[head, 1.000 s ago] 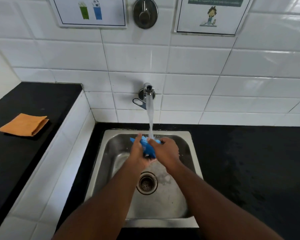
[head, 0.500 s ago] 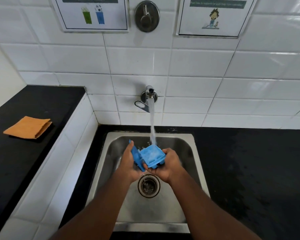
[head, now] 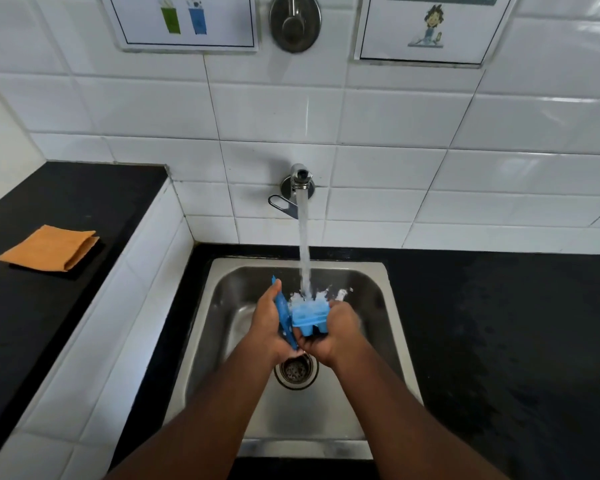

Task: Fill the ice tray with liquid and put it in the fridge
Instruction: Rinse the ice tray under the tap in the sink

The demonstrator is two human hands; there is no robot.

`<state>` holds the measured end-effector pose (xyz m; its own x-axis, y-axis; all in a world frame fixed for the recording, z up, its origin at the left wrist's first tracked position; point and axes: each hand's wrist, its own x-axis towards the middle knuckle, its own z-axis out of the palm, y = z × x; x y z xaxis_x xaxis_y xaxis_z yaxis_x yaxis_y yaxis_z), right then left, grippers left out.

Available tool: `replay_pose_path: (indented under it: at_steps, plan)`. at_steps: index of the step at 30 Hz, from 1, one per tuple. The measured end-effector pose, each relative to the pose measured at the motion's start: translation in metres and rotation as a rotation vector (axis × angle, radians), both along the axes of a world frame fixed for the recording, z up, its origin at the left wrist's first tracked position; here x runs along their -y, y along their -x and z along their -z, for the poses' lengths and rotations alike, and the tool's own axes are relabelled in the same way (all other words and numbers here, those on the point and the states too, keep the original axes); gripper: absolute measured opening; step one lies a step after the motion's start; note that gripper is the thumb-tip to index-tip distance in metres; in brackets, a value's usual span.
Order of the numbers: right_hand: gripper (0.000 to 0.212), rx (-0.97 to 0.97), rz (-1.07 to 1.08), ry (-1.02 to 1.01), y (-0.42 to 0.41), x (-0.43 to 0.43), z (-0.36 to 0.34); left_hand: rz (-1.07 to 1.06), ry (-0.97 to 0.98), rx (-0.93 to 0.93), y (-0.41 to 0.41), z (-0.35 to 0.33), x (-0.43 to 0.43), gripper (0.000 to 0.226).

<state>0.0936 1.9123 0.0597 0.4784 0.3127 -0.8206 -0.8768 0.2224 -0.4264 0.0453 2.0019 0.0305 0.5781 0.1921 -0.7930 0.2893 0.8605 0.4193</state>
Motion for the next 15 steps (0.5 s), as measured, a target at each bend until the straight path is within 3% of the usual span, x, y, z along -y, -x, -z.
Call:
replay_pose_path:
  at_steps: [9,12,15]
  plan:
    - [0.04,-0.099,0.004,-0.086,0.023,0.015,-0.006,-0.005,-0.064,-0.123,0.019,-0.005,0.005,0.075]
    - [0.039,-0.048,-0.054,-0.099,0.017,0.001,-0.01,-0.085,-0.124,-0.053,0.012,-0.016,-0.003,0.064]
    - [0.038,0.04,-0.109,-0.08,0.005,-0.011,-0.01,-0.017,-0.216,-0.045,-0.01,-0.026,-0.008,0.051]
